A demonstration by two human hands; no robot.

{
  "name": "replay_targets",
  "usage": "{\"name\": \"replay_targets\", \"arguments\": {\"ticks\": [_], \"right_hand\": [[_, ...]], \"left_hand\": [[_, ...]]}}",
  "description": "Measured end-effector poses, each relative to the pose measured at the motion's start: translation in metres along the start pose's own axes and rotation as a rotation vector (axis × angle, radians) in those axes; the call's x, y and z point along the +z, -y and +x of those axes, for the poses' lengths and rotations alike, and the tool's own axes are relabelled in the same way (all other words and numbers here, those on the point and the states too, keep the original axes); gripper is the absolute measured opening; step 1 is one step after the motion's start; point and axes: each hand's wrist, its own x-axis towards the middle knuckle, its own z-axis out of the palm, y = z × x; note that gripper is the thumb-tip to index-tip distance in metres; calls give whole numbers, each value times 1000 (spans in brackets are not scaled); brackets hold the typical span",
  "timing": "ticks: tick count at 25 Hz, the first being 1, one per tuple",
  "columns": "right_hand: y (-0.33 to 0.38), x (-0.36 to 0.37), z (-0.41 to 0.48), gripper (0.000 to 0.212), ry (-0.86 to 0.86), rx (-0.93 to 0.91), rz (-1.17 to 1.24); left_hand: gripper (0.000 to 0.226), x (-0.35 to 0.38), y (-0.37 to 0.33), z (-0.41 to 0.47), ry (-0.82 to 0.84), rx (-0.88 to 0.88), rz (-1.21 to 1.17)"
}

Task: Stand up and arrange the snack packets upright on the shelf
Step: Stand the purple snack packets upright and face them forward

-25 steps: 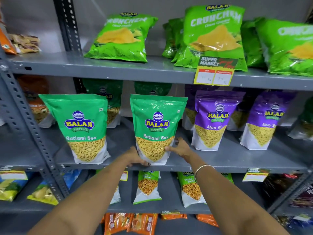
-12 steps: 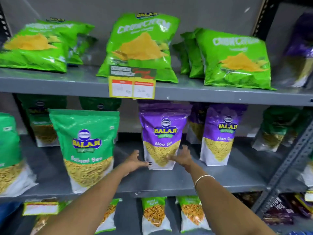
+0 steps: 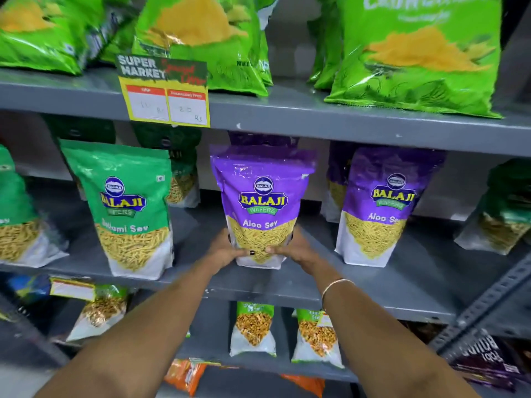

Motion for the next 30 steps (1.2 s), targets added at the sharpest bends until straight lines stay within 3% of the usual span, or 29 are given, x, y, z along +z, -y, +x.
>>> {"name": "replay_targets", "arguments": {"ticks": [3, 6, 13, 17, 20, 22, 25, 26, 28, 30], "right_hand": [[-4, 6, -23, 62, -29, 52, -14], [-6, 10, -42, 76, -53, 100, -49], [5, 19, -67, 66, -33, 40, -73], [4, 20, -69, 67, -38, 42, -69], [5, 15, -73, 67, -89, 114, -109], [5, 2, -78, 87, -178, 169, -189], [3, -43, -83, 101, -363, 156, -299], [2, -62, -85, 99, -441, 165, -341], [4, -105, -91, 95, -592, 187, -409], [1, -152, -93, 94, -695, 190, -470]], "left_hand": [[83, -4, -22, -50, -12, -7, 72], [69, -8, -22, -72, -5, -7, 128], [64, -10, -18, -87, 0, 8, 139], [67, -9, -15, -85, 4, -6, 134], [87, -5, -13, -88, 11, 24, 181], [104, -4, -12, -96, -205, 170, 396], [96, 4, -9, -109, -650, 614, 640], [88, 14, -13, -111, -691, 777, 730], [71, 48, -25, -110, -616, 1080, 878], [71, 97, -48, -104, -437, 1158, 897]]}}
